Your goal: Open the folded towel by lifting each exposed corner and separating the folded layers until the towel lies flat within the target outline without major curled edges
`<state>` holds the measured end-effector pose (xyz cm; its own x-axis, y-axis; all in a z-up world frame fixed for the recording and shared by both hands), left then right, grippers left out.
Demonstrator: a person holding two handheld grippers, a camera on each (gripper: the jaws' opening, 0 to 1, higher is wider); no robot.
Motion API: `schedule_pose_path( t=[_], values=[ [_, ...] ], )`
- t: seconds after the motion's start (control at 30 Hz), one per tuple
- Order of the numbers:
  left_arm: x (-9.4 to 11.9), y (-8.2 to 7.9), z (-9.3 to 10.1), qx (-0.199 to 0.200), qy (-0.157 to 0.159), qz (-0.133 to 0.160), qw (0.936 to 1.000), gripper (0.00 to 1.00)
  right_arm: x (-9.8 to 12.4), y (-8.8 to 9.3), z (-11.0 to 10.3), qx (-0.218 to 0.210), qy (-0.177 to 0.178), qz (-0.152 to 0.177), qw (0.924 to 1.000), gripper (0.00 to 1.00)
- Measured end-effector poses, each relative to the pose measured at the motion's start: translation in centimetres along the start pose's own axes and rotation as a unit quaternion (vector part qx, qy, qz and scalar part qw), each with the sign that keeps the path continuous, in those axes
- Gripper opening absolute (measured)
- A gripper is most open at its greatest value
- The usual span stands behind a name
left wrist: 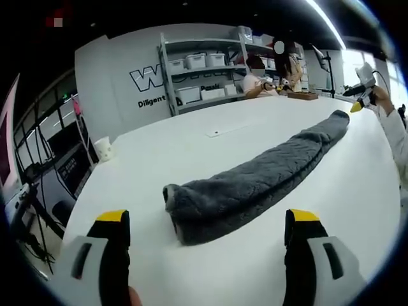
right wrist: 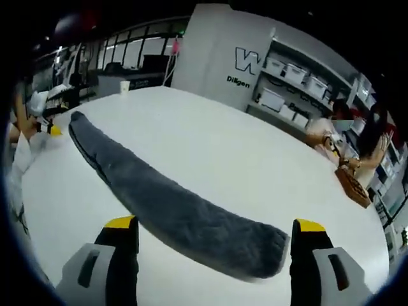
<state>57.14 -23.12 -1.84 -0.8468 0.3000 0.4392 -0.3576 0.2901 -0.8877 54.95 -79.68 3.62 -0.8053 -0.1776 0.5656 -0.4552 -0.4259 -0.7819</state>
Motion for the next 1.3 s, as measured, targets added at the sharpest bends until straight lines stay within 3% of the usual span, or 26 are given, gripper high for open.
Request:
schedule_pose_path(
  t=[0.37,0.6,0.73,1.07,1.3],
  values=[
    [-0.2,0.2,-0.1,0.000,-0.005,-0.006,1.0000,0.99,-2.5,0.2,-3.3,0.008,-0.047,0.016,0.9988,0.99],
    [-0.2,0.1,-0.2,-0.004,-0.011,-0.003,0.9999,0.98,-3.5,1.0,-4.1,0.014,-0.062,0.003,0.9980,0.99],
    [-0.3,-0.1,-0.2,-0.001,-0.006,0.004,1.0000,0.95,-3.4,1.0,-4.6,0.013,-0.074,0.012,0.9971,0.99],
    [0.3,-0.4,-1.3,0.013,0.003,0.011,0.9999,0.80,-3.4,1.5,-4.7,0.015,-0.086,0.011,0.9961,0.99],
    [0.4,-1.1,-2.1,0.020,0.026,0.027,0.9991,0.63,-3.2,1.3,-5.0,0.019,-0.097,0.019,0.9949,0.99]
  ],
)
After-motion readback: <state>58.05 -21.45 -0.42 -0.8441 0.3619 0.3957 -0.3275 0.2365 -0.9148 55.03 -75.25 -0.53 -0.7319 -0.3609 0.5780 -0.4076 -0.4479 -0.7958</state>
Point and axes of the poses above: the point that each gripper's makers call its tool centre point, and the gripper's own axes: x roughly backward along the fingers, z roughly to its right, y roughly out of its underside, the point moved 5 cm from there along x, roughly backward along the fingers, and after that the axes turned 2 degrees about x, right-handed, at the moved point
